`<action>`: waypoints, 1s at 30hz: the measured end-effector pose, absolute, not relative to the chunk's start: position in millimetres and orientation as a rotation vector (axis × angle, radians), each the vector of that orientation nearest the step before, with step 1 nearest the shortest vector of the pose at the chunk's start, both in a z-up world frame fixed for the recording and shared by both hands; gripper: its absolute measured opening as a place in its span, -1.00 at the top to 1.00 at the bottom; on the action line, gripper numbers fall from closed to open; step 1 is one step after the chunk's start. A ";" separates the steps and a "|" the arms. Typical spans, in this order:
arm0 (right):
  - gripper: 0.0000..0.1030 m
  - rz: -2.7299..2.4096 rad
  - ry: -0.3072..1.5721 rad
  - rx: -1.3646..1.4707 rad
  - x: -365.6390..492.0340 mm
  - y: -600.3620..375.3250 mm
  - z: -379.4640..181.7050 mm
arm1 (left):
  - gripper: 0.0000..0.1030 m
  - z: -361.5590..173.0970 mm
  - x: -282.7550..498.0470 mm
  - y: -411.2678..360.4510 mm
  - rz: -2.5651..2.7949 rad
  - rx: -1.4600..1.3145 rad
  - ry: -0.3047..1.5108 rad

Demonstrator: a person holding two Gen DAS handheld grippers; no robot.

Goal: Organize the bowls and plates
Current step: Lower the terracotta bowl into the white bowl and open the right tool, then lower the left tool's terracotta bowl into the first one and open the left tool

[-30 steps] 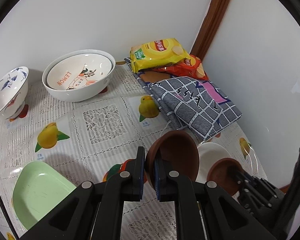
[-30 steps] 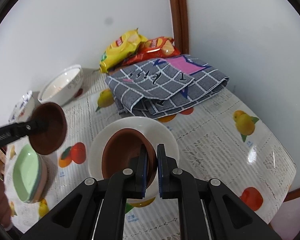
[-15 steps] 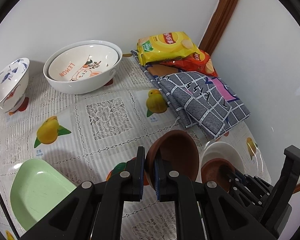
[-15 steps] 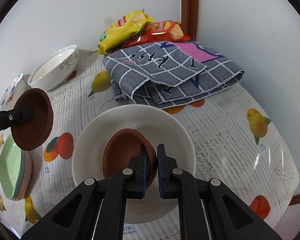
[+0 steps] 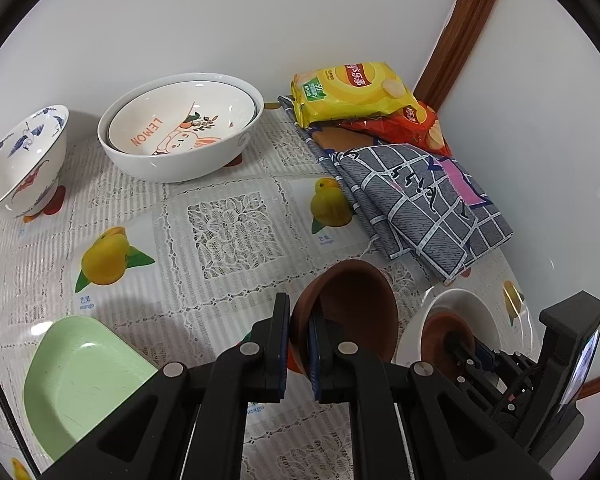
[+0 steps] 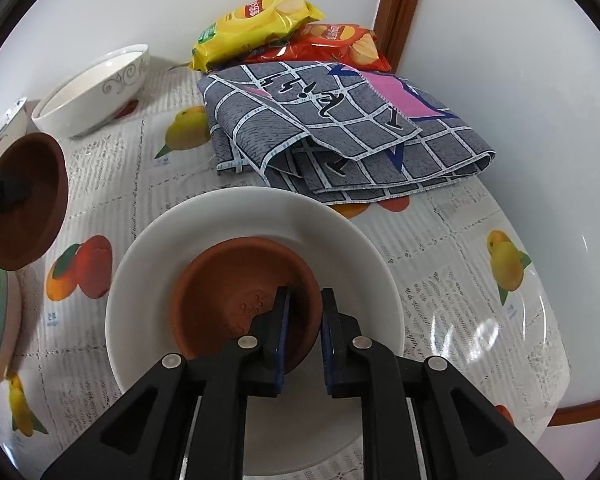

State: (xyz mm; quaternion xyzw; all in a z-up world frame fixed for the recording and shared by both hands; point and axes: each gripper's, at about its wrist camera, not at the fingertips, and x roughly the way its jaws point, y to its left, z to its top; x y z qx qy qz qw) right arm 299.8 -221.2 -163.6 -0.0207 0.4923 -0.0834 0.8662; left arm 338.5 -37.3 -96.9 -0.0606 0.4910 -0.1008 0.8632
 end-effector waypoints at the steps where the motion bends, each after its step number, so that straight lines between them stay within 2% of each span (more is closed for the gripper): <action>1: 0.73 -0.185 1.036 -0.049 300.5 -221.3 -164.3 | 0.84 -97.2 338.7 -37.6 -0.211 -0.127 1.031; 12: 0.65 -0.186 1.012 -0.032 295.6 -222.9 -159.8 | 0.84 -92.2 335.5 -39.1 -0.230 -0.125 1.018; 14: 0.43 -0.164 0.991 0.006 290.3 -226.3 -152.6 | 0.84 -90.0 333.3 -42.0 -0.237 -0.121 1.011; 15: 0.39 -0.157 0.978 0.019 287.4 -227.1 -149.3 | 0.84 -88.7 331.8 -43.9 -0.243 -0.118 1.006; 23: 0.36 -0.128 0.864 0.081 247.6 -254.9 -107.7 | 0.84 -78.4 313.8 -66.9 -0.283 -0.088 0.974; 26: 0.26 -0.160 0.825 0.073 229.4 -272.3 -95.6 | 0.84 -78.4 306.4 -81.1 -0.309 -0.083 0.976; 30: 0.22 -0.190 0.815 0.085 210.9 -295.9 -92.0 | 0.84 -84.8 300.4 -102.4 -0.335 -0.085 1.002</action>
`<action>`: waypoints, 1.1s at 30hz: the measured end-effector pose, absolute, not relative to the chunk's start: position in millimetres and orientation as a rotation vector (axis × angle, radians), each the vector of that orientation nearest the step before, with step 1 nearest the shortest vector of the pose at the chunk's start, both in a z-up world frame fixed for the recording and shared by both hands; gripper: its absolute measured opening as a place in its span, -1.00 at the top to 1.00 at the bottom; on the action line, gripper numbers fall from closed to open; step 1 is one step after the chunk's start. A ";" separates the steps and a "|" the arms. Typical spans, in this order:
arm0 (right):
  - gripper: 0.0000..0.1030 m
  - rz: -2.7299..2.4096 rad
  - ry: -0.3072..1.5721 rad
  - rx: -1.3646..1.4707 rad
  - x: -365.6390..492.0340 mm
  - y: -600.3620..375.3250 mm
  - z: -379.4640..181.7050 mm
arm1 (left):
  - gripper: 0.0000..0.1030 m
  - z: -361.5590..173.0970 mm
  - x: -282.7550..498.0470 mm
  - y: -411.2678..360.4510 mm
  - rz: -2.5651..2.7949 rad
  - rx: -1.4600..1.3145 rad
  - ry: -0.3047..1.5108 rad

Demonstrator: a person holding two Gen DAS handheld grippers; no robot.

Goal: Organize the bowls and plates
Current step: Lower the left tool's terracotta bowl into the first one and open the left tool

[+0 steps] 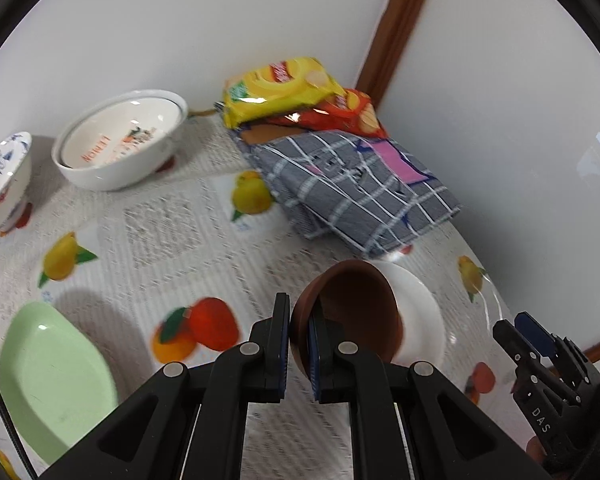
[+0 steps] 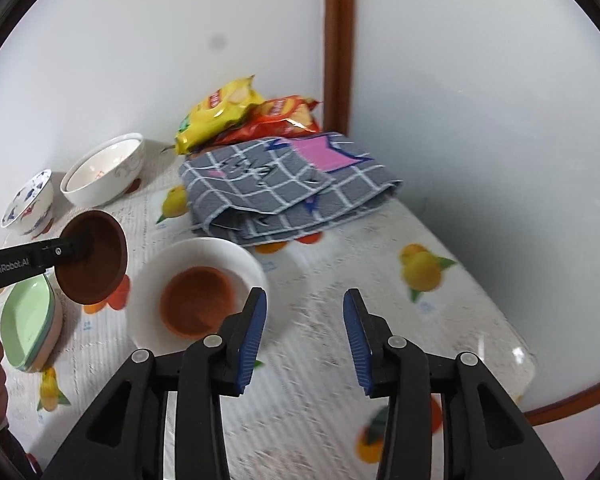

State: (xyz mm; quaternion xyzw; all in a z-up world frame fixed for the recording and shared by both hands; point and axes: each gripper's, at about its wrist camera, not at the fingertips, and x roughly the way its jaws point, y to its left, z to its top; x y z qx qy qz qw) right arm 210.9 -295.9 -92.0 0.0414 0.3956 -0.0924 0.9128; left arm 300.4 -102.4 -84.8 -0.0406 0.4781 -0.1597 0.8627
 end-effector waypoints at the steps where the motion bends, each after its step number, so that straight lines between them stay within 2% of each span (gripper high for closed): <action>1: 0.22 -0.196 0.815 0.090 207.3 -299.4 -92.5 | 0.84 -86.8 299.2 -108.0 -0.339 -0.083 1.011; 33: 0.20 -0.160 0.907 0.122 195.9 -340.3 -130.4 | 0.78 -130.9 320.3 -155.2 -0.276 -0.109 1.135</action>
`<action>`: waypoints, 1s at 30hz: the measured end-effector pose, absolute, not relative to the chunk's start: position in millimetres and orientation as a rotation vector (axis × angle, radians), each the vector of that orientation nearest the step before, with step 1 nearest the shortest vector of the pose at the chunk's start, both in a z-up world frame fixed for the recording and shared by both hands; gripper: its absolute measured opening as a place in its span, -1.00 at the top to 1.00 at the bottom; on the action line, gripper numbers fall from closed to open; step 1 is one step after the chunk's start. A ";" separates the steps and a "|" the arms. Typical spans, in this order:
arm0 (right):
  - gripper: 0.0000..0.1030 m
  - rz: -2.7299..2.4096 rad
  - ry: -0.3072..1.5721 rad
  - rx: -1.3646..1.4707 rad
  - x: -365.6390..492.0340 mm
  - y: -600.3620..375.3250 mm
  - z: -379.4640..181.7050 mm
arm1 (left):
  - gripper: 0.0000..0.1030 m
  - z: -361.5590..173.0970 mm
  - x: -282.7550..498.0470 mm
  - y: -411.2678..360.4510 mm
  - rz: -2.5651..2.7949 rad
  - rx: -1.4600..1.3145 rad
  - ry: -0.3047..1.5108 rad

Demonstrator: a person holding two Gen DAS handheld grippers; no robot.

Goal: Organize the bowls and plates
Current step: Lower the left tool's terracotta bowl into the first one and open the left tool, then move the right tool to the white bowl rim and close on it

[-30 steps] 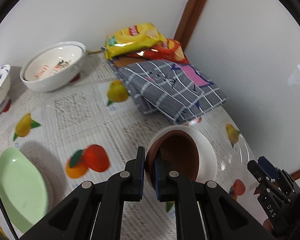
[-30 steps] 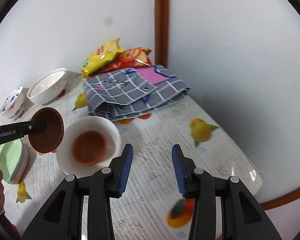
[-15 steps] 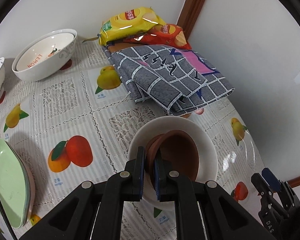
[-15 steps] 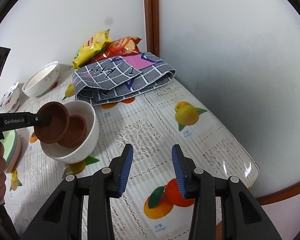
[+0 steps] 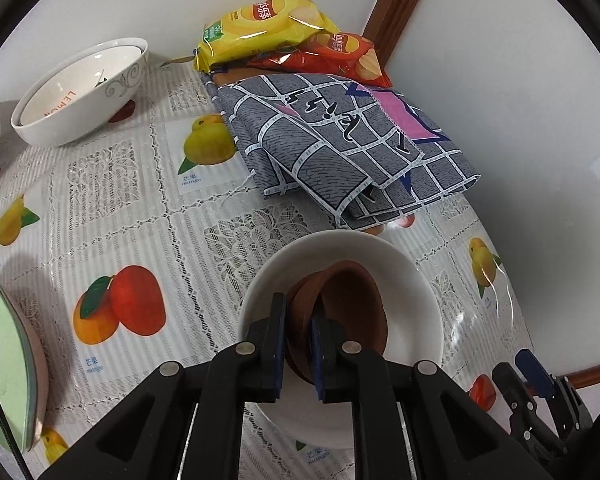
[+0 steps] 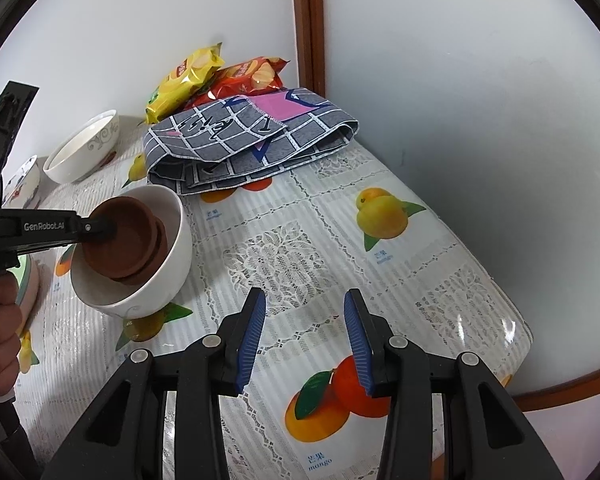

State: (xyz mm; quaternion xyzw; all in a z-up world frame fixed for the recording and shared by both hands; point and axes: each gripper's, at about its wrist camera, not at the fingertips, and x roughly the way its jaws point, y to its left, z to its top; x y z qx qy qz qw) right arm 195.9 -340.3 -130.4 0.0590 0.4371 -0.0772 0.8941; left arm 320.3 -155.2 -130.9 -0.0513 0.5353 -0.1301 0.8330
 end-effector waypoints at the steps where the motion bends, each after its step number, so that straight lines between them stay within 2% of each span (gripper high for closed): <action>1: 0.20 -0.160 0.907 0.122 196.0 -340.4 -130.7 | 0.79 -130.9 320.5 -155.2 -0.275 -0.111 1.133; 8: 0.20 -0.141 0.908 0.139 199.0 -338.7 -132.2 | 0.79 -126.0 316.9 -154.8 -0.297 -0.103 1.128; 16: 0.20 -0.063 0.871 0.142 217.5 -319.6 -120.6 | 0.78 -99.9 305.4 -144.4 -0.248 -0.017 1.041; 30: 0.20 0.031 0.924 0.167 259.8 -290.6 -135.2 | 0.70 -126.5 310.7 -127.6 -0.239 -0.053 1.121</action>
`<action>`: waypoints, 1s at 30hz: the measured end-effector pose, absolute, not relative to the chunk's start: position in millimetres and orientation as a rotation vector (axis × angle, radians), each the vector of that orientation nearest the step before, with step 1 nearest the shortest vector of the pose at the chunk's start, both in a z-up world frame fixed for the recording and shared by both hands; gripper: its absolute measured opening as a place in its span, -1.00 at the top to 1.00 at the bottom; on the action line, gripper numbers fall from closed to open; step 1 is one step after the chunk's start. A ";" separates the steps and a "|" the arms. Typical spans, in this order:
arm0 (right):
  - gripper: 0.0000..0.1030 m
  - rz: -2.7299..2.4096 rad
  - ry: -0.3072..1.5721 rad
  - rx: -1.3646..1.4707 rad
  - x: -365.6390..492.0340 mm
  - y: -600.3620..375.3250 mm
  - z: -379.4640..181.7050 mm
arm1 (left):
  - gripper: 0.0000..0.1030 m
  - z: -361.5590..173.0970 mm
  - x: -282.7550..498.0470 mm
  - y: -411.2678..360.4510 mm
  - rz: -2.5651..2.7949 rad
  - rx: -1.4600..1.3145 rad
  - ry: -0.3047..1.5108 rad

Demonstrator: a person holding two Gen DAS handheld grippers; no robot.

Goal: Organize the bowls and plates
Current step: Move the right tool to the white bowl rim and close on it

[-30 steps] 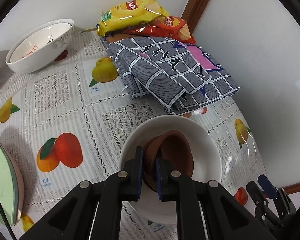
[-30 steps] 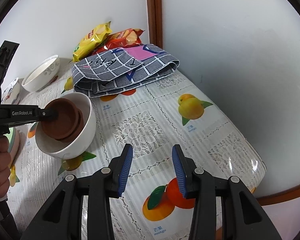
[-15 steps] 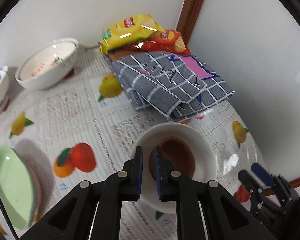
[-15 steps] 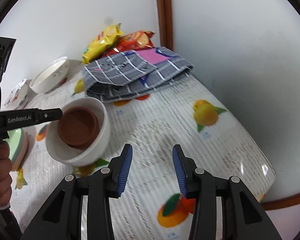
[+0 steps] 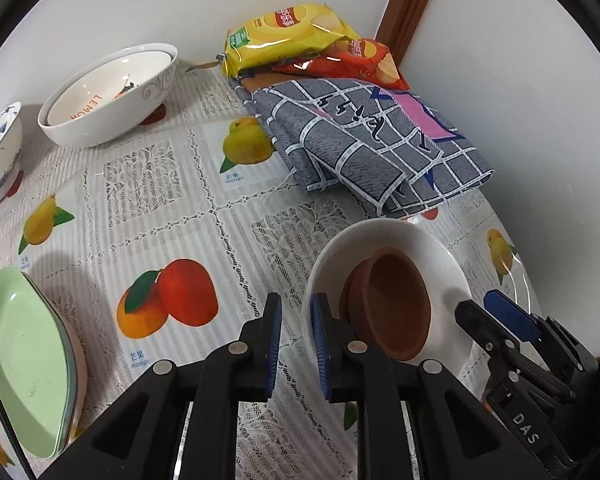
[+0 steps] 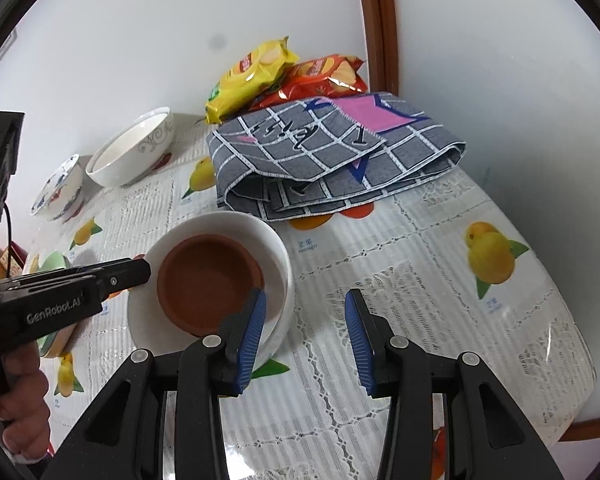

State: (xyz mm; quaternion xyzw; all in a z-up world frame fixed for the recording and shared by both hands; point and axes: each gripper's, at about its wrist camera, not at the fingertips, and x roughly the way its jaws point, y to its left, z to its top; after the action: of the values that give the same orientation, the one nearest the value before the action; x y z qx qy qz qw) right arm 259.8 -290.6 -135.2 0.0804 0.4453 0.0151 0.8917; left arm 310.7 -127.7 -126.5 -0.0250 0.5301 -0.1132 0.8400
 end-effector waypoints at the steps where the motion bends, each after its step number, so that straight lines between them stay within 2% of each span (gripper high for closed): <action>1: 0.20 0.026 0.930 0.170 261.1 -290.9 -136.6 | 0.70 -128.2 311.5 -128.4 -0.240 -0.052 1.124; 3: 0.20 0.021 0.944 0.188 264.6 -291.7 -140.1 | 0.70 -132.6 313.1 -129.8 -0.244 -0.053 1.131; 6: 0.31 0.022 0.963 0.182 269.5 -289.7 -144.7 | 0.65 -139.3 316.2 -131.8 -0.239 -0.053 1.146; 15: 0.38 -0.019 1.001 0.159 283.4 -285.3 -155.1 | 0.60 -152.9 325.2 -134.2 -0.235 -0.051 1.166; 30: 0.31 -0.010 1.009 0.140 293.1 -287.0 -163.8 | 0.65 -161.7 329.0 -135.9 -0.247 -0.059 1.161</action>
State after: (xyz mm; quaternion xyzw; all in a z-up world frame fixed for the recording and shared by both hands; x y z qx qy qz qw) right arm 293.1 -287.0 -163.8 0.0671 0.4829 -0.0047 0.8731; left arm 329.0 -135.9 -161.7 -0.0278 0.5467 -0.1163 0.8287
